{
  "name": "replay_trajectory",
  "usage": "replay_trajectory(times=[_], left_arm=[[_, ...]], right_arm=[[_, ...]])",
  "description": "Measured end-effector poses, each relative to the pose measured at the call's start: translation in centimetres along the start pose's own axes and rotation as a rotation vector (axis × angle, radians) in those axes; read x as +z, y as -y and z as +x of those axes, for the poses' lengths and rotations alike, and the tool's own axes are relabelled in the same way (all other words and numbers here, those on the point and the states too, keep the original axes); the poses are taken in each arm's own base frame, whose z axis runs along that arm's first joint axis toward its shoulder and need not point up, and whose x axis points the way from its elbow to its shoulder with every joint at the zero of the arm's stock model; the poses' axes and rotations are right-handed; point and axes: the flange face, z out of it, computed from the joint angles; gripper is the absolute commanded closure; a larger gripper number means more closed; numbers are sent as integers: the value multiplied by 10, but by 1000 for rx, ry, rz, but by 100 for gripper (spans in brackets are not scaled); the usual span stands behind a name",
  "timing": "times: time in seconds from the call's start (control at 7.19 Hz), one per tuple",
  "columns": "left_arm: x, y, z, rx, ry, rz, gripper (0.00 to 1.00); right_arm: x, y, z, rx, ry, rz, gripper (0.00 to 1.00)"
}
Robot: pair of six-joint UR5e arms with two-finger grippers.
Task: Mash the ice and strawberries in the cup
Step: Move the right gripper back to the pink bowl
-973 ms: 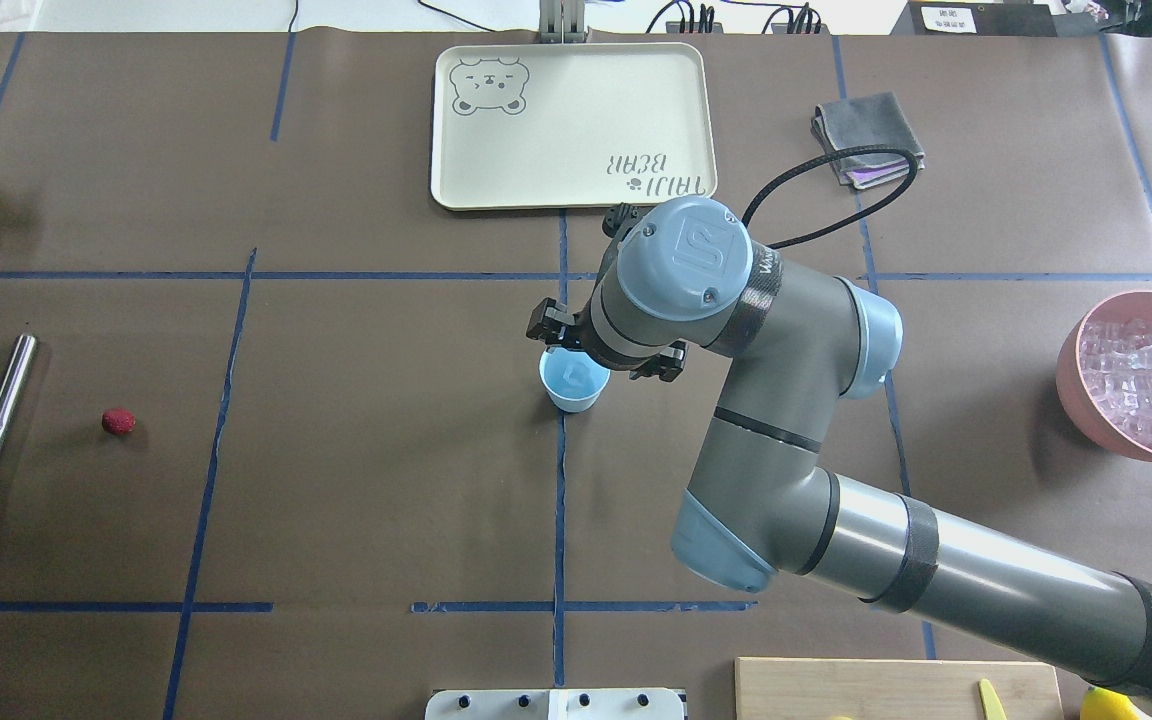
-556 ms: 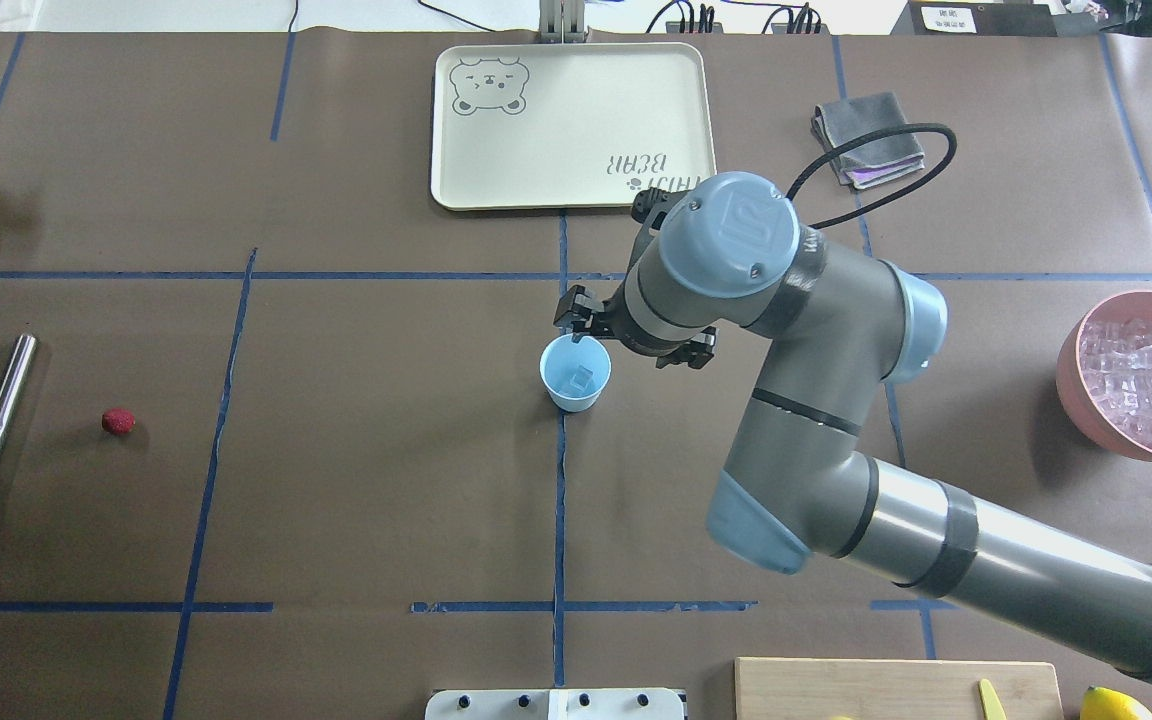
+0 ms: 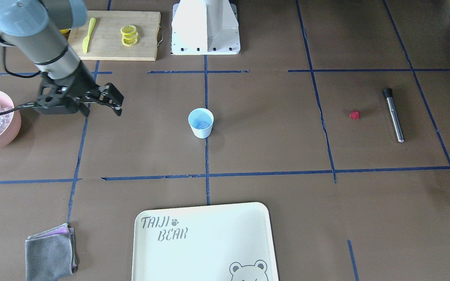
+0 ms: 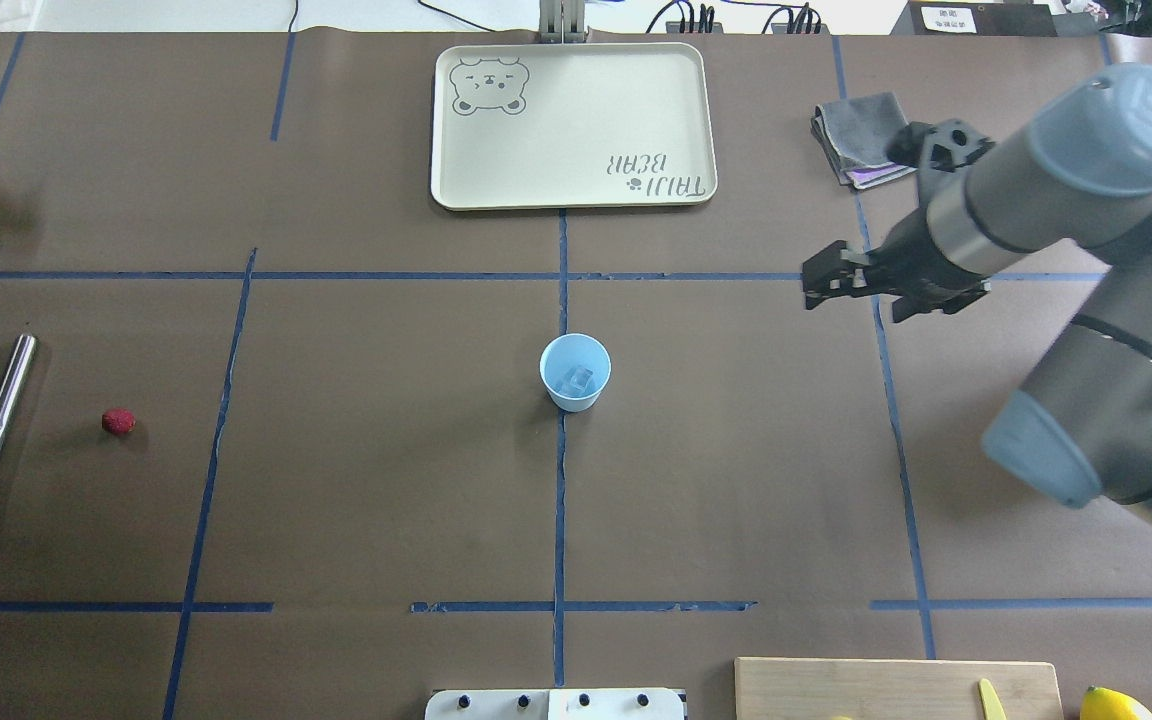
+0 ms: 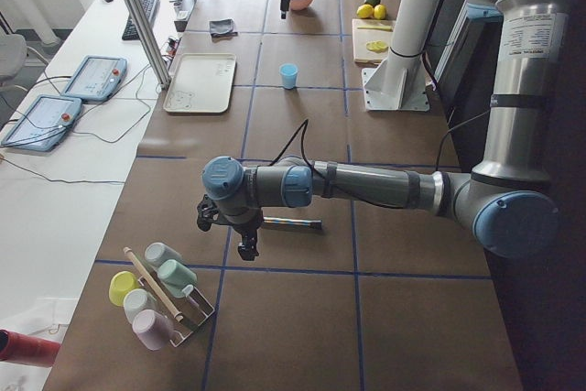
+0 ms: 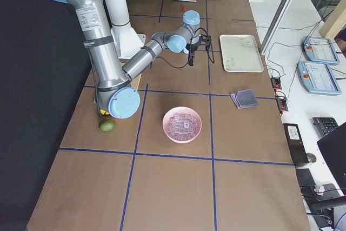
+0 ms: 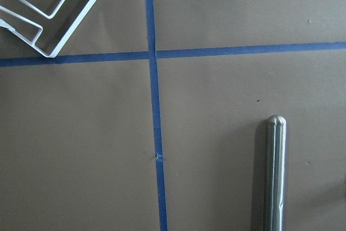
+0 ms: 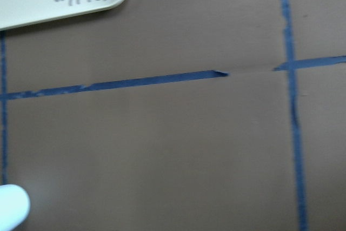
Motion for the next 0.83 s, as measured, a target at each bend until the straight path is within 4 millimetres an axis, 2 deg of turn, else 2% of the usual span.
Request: replay_trajectory(times=[0.28,0.42,0.56,0.7,0.83], left_arm=[[1,-2,-1,-2,-1,-2,0],[2,-3,-2,-3,-1,-3,0],[2,-4,-2,-4,-2,-3,0],[2,-4,-2,-4,-2,-3,0],[1,-4,-1,-3,-2,-2,0]], right_arm=[[-10,5,119,-89,-104,-4,0],[-13,7,169,-109,-151,-10,0],[-12,9,208,-109,-189,-22,0],[-7,12,237,-101,-216,-38,0],[-2,12,256,-87,-235,-54,1]])
